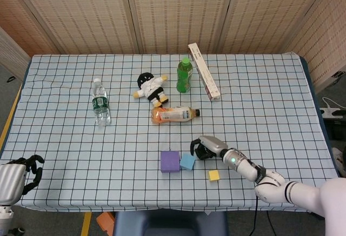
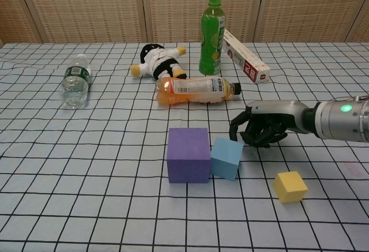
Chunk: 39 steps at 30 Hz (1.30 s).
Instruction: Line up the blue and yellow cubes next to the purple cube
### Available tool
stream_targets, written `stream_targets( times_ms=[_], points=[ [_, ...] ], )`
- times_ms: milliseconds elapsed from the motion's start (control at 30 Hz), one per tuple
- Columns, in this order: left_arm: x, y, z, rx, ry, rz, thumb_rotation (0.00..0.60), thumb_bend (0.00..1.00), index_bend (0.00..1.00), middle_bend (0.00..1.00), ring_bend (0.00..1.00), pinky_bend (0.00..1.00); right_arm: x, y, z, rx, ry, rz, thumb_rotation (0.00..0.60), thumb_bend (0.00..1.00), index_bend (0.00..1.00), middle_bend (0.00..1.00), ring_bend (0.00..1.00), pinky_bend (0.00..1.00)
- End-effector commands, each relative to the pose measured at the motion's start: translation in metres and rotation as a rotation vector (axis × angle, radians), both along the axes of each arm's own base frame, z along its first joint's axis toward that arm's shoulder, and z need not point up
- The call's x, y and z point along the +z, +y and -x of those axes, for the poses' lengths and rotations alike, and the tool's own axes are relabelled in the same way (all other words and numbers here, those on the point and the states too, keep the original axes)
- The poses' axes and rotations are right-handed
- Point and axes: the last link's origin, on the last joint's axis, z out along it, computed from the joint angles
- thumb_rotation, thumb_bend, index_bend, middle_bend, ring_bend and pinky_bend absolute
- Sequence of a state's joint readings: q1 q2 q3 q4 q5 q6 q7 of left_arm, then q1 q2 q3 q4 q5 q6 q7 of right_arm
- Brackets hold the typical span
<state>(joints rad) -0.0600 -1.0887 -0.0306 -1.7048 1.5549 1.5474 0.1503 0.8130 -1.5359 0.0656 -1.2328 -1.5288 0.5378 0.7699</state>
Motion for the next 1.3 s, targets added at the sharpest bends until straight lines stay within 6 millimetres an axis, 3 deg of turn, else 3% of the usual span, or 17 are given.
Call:
stream_targets(
  times_ms=[33, 1300],
  points=[
    [0.0, 0.0, 0.0, 0.0, -0.001, 0.0, 0.6, 0.49, 0.46, 0.63, 0.56, 0.65, -0.003, 0.0, 0.001, 0.014, -0.008, -0.006, 0.6, 0.64, 0.53, 0.87, 0.75, 1.0],
    [0.002, 0.0, 0.001, 0.002, -0.008, -0.01, 0.6, 0.49, 0.45, 0.64, 0.56, 0.65, -0.021, -0.005, 0.0, 0.004, -0.083, -0.024, 0.6, 0.64, 0.53, 0.87, 0.75, 1.0]
  ],
)
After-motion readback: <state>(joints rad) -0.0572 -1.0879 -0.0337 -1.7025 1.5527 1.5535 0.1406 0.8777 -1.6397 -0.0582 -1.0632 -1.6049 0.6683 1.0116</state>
